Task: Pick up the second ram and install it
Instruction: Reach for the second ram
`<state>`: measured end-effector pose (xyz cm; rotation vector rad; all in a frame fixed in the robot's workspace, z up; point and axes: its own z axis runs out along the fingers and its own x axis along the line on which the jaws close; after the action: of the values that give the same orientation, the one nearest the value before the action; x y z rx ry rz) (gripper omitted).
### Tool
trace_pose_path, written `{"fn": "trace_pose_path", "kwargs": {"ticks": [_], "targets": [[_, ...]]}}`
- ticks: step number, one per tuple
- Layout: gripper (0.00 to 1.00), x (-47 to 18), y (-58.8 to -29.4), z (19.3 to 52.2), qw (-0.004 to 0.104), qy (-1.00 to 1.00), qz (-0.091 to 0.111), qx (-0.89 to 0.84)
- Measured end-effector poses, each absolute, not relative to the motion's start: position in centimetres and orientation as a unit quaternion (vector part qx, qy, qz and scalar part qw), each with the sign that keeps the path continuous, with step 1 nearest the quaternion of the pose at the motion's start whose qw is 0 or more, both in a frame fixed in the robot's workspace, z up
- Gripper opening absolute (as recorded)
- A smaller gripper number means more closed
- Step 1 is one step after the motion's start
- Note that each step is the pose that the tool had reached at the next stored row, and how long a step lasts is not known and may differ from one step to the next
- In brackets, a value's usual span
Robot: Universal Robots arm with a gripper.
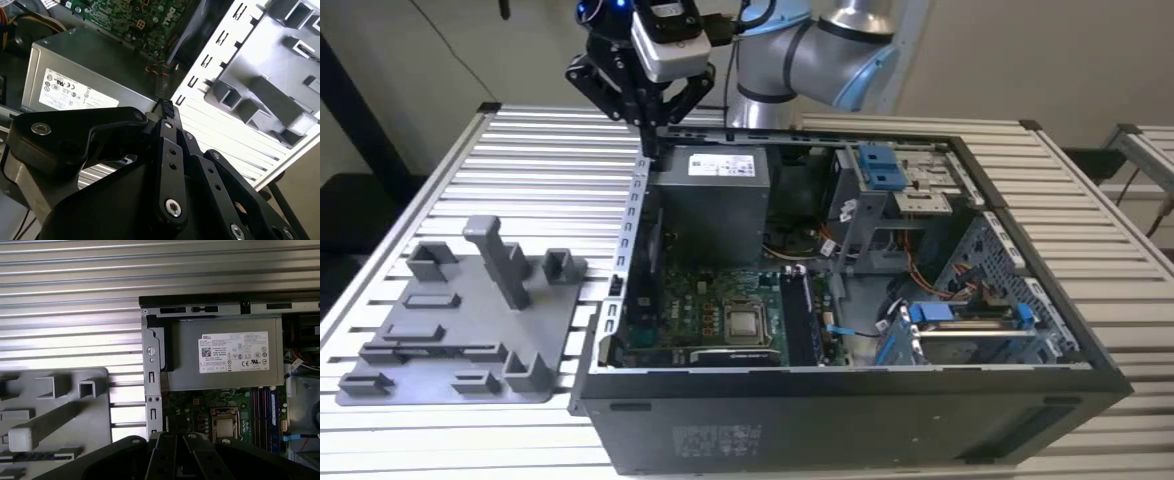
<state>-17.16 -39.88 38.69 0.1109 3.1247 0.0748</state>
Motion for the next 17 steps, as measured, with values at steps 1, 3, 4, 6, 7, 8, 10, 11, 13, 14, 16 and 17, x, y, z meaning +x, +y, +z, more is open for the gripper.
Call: {"fn": "trace_pose_path", "kwargs": {"ticks": [1,3,4,6,7,8,10,11,13,14,16,17], "targets": [[0.11,-17.2,-39.9,38.7,0.007,0.999,0.024,0.035],[0.11,-17.4,-39.9,38.7,0.007,0.999,0.024,0.035],[0.11,-17.5,-39.9,38.7,0.007,0.999,0.024,0.035],[0.11,-17.7,-39.9,38.7,0.007,0.999,0.024,0.035],[0.11,-17.8,-39.9,38.7,0.007,0.999,0.024,0.035],[0.11,-17.9,-39.9,38.7,0.007,0.999,0.024,0.035],[0.11,-18.2,-39.9,38.7,0.007,0.999,0.024,0.035],[0.11,-18.3,-39.9,38.7,0.007,0.999,0.024,0.035],[0.11,-18.5,-39.9,38.7,0.007,0.999,0.024,0.035],[0.11,-18.7,-39.9,38.7,0.007,0.999,0.024,0.035],[0.11,-18.9,-39.9,38.7,0.007,0.999,0.024,0.035],[0.11,-19.0,-39.9,38.7,0.007,0.999,0.024,0.035]]}}
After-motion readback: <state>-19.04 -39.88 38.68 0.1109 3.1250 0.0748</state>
